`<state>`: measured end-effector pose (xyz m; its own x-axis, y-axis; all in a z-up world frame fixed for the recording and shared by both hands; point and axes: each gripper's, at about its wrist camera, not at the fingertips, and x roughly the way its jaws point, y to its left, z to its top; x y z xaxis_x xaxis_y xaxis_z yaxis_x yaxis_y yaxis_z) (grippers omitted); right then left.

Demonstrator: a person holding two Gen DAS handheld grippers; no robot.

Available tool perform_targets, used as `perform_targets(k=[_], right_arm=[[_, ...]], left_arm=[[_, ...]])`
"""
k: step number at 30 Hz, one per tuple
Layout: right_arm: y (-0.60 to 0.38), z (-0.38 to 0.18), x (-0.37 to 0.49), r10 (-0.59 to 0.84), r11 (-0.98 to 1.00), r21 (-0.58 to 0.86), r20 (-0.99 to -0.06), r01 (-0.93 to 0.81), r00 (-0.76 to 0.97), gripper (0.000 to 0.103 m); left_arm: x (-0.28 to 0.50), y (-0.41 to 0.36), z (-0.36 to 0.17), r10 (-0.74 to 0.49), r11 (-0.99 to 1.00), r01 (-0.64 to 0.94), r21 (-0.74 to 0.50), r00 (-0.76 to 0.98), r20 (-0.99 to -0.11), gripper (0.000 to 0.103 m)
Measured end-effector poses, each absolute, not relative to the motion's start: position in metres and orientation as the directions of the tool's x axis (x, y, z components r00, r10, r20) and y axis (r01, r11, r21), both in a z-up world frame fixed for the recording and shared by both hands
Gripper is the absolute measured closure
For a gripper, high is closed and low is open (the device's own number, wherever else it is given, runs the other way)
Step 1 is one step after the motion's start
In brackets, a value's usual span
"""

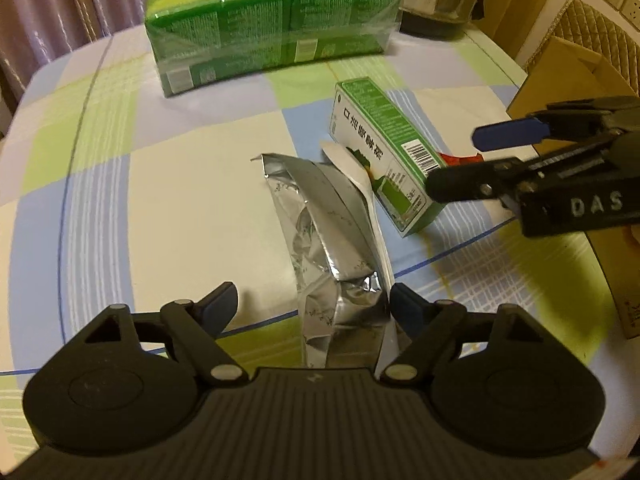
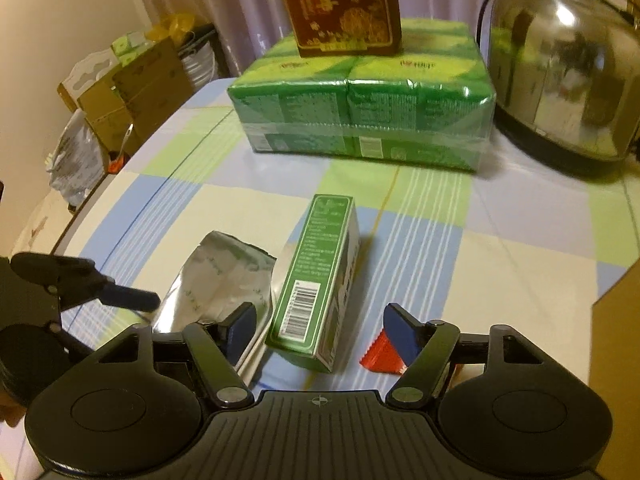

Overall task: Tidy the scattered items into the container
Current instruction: 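Grasp the green box with the right tool while the left tool grasps the silver foil packet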

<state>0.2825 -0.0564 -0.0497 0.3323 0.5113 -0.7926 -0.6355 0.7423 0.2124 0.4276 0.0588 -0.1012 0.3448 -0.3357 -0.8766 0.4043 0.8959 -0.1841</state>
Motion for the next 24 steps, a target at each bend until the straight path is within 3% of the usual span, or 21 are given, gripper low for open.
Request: perform_targets(k=[8, 11, 13, 15, 17, 19, 24], right_arm=[[-0.04, -0.06, 0.296, 0.49, 0.753, 0.202, -0.808, -0.627, 0.328, 0.05], [-0.034, -0.064, 0.299, 0.472, 0.757, 0.183, -0.817, -0.628, 0.331, 0.056], [-0.031, -0.067, 0.301, 0.466, 0.757, 0.181, -0.823, -0.628, 0.325, 0.068], [-0.031, -0.068, 0.301, 0.456, 0.764, 0.173, -0.826, -0.621, 0.332, 0.073], [-0.031, -0.066, 0.298, 0.447, 0.761, 0.155, -0.828, -0.63, 0.337, 0.076], [-0.032, -0.064, 0.292, 0.438, 0.753, 0.139, -0.835, -0.643, 0.333, 0.076], [-0.043, -0.057, 0.263, 0.428, 0.736, 0.125, -0.848, -0.665, 0.314, 0.076]], left_arm=[[0.444, 0.06, -0.114, -0.387, 0.871, 0.418, -0.258, 0.261, -0.884, 0.021], [0.446, 0.061, -0.116, -0.401, 0.862, 0.43, -0.268, 0.254, -0.88, 0.026], [0.445, 0.063, -0.117, -0.405, 0.859, 0.433, -0.273, 0.25, -0.879, 0.03], [0.445, 0.064, -0.119, -0.412, 0.854, 0.438, -0.28, 0.241, -0.879, 0.032], [0.445, 0.065, -0.119, -0.423, 0.845, 0.449, -0.289, 0.233, -0.876, 0.037], [0.444, 0.065, -0.117, -0.442, 0.829, 0.468, -0.308, 0.21, -0.872, 0.054], [0.432, 0.065, -0.111, -0.406, 0.826, 0.499, -0.264, 0.2, -0.892, 0.059]])
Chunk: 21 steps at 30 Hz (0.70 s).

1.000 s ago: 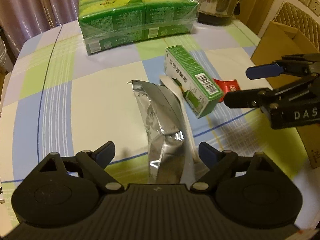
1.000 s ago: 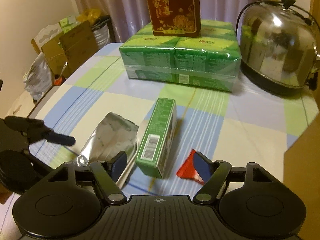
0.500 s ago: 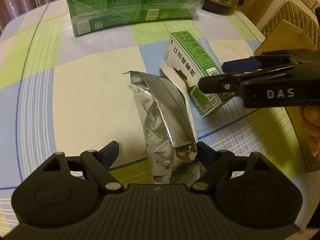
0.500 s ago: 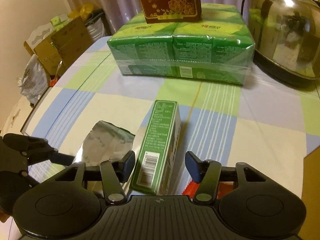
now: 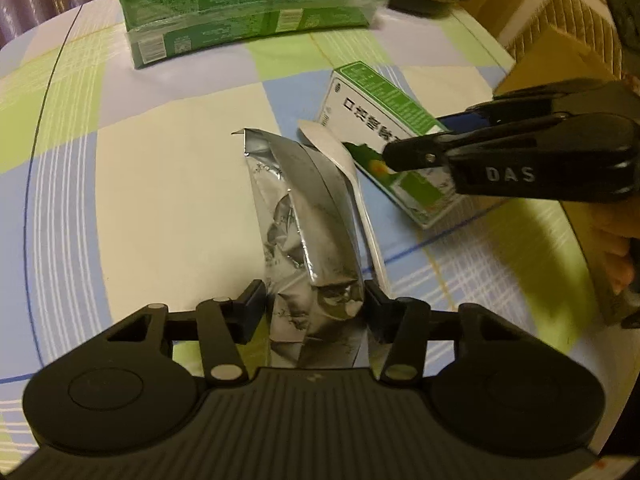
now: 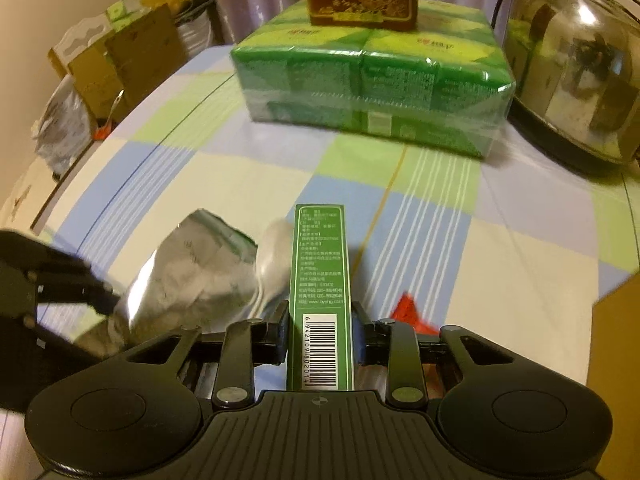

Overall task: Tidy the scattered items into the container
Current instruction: 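Grasp the green box with the right tool while the left tool grasps the silver foil packet, then lift the green box and foil packet off the table with both tools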

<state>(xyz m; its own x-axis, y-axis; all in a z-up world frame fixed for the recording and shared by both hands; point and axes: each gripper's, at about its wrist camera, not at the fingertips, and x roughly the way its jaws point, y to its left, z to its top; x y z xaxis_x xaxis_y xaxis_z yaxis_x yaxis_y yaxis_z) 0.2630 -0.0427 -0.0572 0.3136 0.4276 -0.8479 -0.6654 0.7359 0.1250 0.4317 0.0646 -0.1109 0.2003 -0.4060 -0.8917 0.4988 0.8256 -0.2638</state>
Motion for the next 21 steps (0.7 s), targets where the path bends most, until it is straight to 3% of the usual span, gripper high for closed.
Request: perform_targets(k=[9, 17, 21], right_arm=[[-0.088, -0.057, 0.164, 0.438, 0.712, 0.16, -0.862, -0.683, 0.255, 0.076], [-0.134, -0.056, 0.074, 0.401, 0.714, 0.106, -0.872, -0.692, 0.28, 0.076], [-0.143, -0.059, 0.052, 0.378, 0.715, 0.07, -0.876, -0.695, 0.301, 0.076]], left_arm=[[0.347, 0.081, -0.103, -0.374, 0.781, 0.579, -0.234, 0.133, -0.918, 0.062], [0.243, 0.095, -0.095, -0.358, 0.709, 0.673, -0.214, 0.082, -0.93, 0.062], [0.224, 0.098, -0.095, -0.344, 0.697, 0.683, -0.219, 0.051, -0.937, 0.056]])
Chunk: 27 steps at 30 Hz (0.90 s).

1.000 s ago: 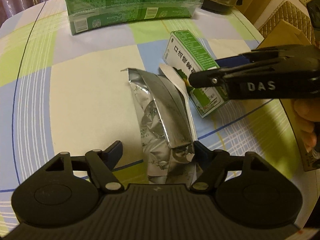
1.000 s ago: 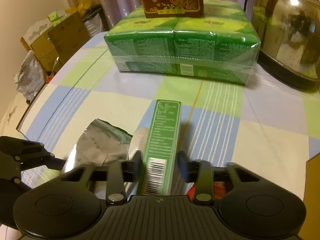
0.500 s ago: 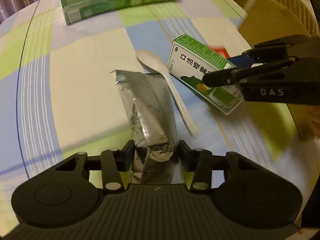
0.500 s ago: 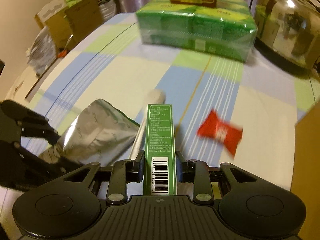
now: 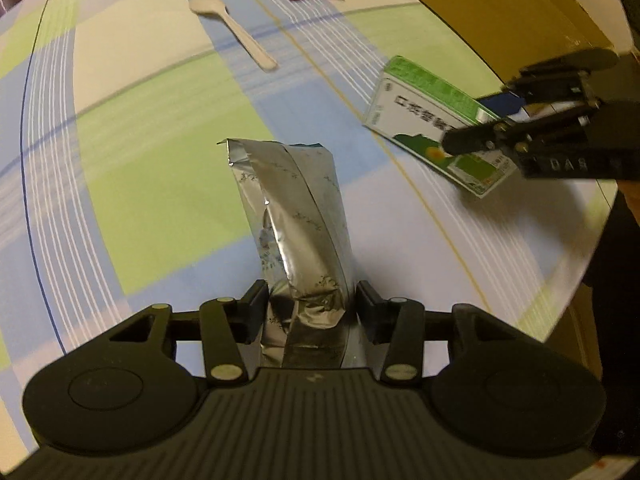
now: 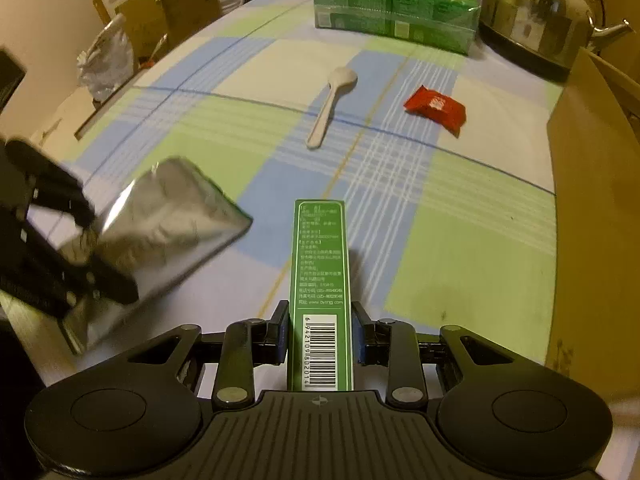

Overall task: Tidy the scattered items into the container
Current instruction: 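Lift the green box and foil packet off the table with both tools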

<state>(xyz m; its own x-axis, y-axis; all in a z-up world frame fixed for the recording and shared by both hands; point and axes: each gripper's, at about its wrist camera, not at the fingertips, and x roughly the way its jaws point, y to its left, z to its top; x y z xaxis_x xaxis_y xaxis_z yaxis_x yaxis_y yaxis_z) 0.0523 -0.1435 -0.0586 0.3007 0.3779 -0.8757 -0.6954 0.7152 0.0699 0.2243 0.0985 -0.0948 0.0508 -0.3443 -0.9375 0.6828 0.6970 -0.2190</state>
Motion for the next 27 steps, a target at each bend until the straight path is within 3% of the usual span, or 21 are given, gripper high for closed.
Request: perform_targets(k=[5, 8, 12, 14, 17, 19, 27], right_arm=[[-0.145, -0.06, 0.044, 0.373, 0.714, 0.046, -0.869, -0.698, 0.324, 0.075], [-0.145, -0.061, 0.045, 0.372, 0.71, 0.041, -0.869, -0.703, 0.326, 0.07], [-0.143, -0.064, 0.046, 0.371, 0.7, 0.026, -0.867, -0.714, 0.332, 0.054], [-0.143, -0.065, 0.046, 0.373, 0.697, 0.024, -0.866, -0.716, 0.334, 0.052], [-0.144, -0.067, 0.047, 0.373, 0.696, 0.024, -0.866, -0.717, 0.333, 0.052], [-0.145, -0.068, 0.049, 0.375, 0.695, 0.033, -0.869, -0.718, 0.323, 0.052], [-0.142, -0.067, 0.057, 0.388, 0.672, 0.063, -0.879, -0.738, 0.279, 0.052]], left_arm=[[0.232, 0.093, -0.098, -0.284, 0.684, 0.704, -0.191, 0.016, -0.959, 0.043], [0.235, 0.087, -0.103, -0.255, 0.668, 0.722, -0.181, -0.007, -0.967, 0.042], [0.236, 0.081, -0.106, -0.235, 0.648, 0.744, -0.161, -0.006, -0.972, 0.042], [0.236, 0.077, -0.107, -0.22, 0.628, 0.765, -0.145, -0.004, -0.975, 0.042], [0.234, 0.073, -0.106, -0.201, 0.596, 0.793, -0.123, -0.001, -0.98, 0.047], [0.23, 0.07, -0.104, -0.195, 0.572, 0.812, -0.114, 0.0, -0.981, 0.058], [0.22, 0.066, -0.098, -0.165, 0.466, 0.882, -0.071, 0.008, -0.986, 0.065]])
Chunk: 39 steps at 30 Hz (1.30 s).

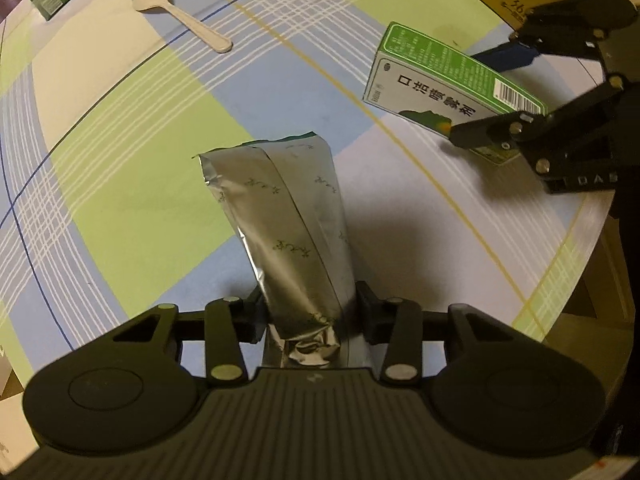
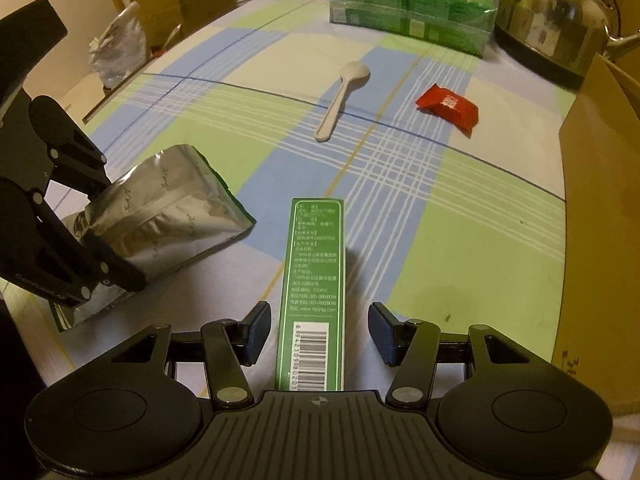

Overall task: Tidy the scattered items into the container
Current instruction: 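Lift the green box and foil packet off the table with both tools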

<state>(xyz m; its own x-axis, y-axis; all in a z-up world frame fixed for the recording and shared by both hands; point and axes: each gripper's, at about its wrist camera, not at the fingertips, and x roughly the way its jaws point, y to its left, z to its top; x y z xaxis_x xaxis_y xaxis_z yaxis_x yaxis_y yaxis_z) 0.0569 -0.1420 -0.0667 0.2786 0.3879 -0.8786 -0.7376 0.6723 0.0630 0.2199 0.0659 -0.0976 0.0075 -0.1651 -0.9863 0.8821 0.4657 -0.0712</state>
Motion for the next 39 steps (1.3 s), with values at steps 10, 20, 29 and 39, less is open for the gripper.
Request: perform_targets(k=[10, 20, 29, 39], right_arm=[[-0.127, -0.075, 0.064, 0.332, 0.645, 0.001, -0.901, -0.764, 0.28, 0.055], [-0.131, -0.068, 0.054, 0.352, 0.629, 0.009, -0.895, -0.777, 0.275, 0.075], [-0.16, -0.047, 0.039, 0.375, 0.675, 0.038, -0.877, -0.737, 0.299, 0.075], [-0.191, -0.019, 0.024, 0.398, 0.708, 0.052, -0.853, -0.704, 0.337, 0.075]], left_arm=[[0.222, 0.067, -0.102, -0.167, 0.494, 0.865, -0.093, -0.011, -0.986, 0.057], [0.214, 0.069, -0.097, -0.152, 0.475, 0.878, -0.057, 0.019, -0.988, 0.064], [0.194, 0.075, -0.083, -0.15, 0.469, 0.881, -0.057, 0.016, -0.989, 0.067], [0.194, 0.067, -0.056, -0.154, 0.466, 0.883, -0.044, 0.032, -0.988, 0.067]])
